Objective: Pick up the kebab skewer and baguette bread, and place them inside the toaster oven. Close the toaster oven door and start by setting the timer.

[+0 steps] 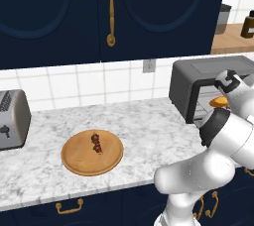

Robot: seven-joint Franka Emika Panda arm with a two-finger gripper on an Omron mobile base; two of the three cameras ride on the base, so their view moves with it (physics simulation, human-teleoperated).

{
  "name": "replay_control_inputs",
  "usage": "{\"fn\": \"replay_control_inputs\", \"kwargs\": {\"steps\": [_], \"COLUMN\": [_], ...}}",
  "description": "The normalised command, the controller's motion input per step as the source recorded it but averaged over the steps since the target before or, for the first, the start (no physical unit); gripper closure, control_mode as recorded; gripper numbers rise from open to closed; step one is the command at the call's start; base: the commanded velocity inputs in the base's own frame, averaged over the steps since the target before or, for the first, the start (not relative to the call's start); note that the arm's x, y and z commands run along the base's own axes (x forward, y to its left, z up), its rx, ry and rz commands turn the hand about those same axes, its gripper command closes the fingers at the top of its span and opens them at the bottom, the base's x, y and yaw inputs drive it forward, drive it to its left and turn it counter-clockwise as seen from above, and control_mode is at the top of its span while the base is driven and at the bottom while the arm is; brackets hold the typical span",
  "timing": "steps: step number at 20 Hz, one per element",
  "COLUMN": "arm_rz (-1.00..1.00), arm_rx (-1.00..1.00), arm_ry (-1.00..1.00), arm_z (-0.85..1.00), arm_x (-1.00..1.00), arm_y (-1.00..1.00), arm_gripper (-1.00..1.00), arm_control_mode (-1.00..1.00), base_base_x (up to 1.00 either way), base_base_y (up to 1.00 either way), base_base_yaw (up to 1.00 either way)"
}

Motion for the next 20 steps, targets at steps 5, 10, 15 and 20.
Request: {"fn": "replay_control_inputs", "kwargs": {"steps": [5,10,15,20], "arm_rz": [-0.02,0.00,0.03,0.37], "arm_rx": [0.03,0.00,-0.04,-0.10], "arm_ry": [-0.12,0.00,0.06,0.12], "arm_z": [0.01,0.18,0.39,0.02], "arm_x": [0.01,-0.14,-0.79,-0.37], "arm_y": [0.01,0.00,0.12,1.00], "arm_gripper": [-1.00,-1.00,-1.00,-1.00], "arm_control_mode": [-1.00,-1.00,-1.00,-1.00], "base_base_x": [0.00,0.00,0.00,0.00], "base_base_y": [0.00,0.00,0.00,0.00], "base_base_yaw": [0.00,0.00,0.00,0.00]}}
